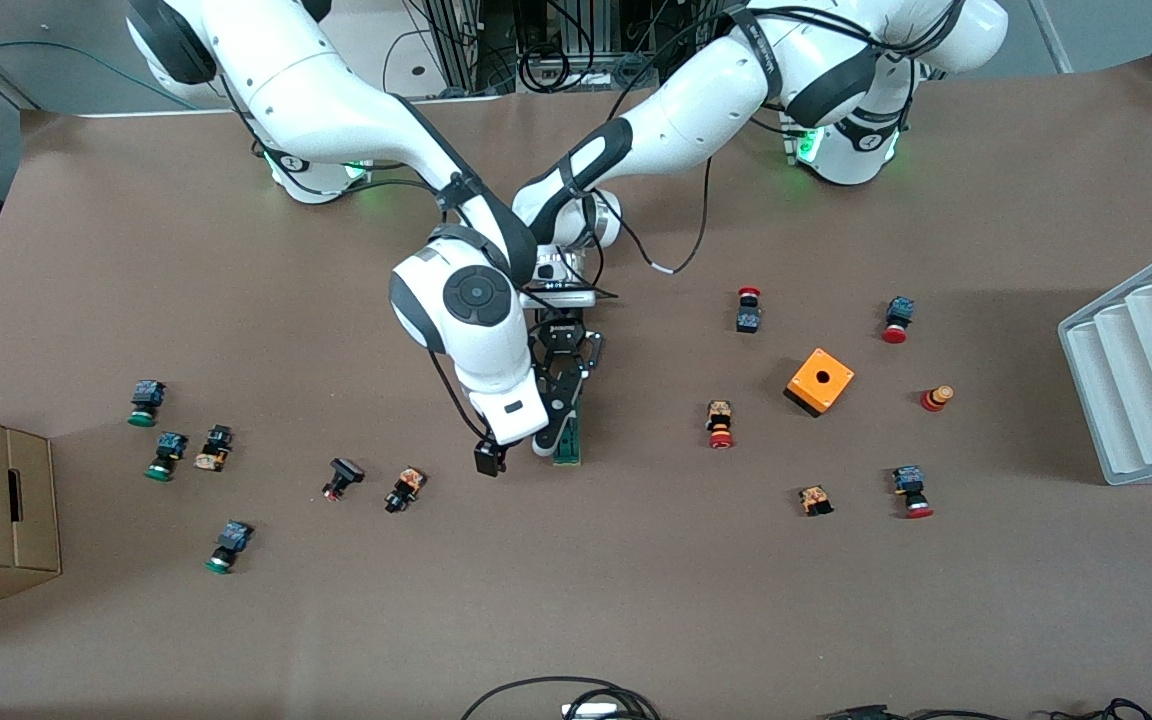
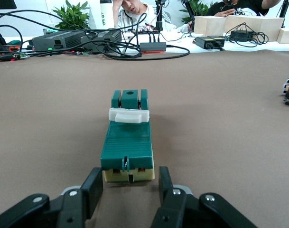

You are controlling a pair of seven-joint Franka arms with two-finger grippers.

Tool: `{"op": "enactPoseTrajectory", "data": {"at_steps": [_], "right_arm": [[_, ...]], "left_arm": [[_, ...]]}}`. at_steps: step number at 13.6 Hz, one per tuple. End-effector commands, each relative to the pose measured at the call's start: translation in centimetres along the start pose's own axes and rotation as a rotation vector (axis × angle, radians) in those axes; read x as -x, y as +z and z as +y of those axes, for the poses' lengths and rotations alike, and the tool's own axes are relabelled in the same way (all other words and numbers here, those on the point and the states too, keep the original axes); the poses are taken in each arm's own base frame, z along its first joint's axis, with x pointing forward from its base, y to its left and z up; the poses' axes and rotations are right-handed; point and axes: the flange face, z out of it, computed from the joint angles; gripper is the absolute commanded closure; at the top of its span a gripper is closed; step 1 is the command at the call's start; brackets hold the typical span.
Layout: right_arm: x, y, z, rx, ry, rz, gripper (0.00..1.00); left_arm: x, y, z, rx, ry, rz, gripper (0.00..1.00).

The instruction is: Close load switch with both arms

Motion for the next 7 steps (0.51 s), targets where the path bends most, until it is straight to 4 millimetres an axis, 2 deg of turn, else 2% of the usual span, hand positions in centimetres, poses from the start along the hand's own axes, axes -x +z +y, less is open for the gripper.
{"op": "enactPoseTrajectory", "data": {"at_steps": [1, 7], "right_arm": [[-0.46, 0.36, -0.35, 0.019, -0.023, 0.004, 0.0], [-0.84, 1.14, -1.16, 0.013, -0.028, -0.002, 0.0]], "left_arm": [[0.16, 0.64, 0.01, 0.003, -0.005, 0.02, 0.44], [0.54, 0.56, -0.06, 0.004, 0.007, 0.017, 0.44]]}}
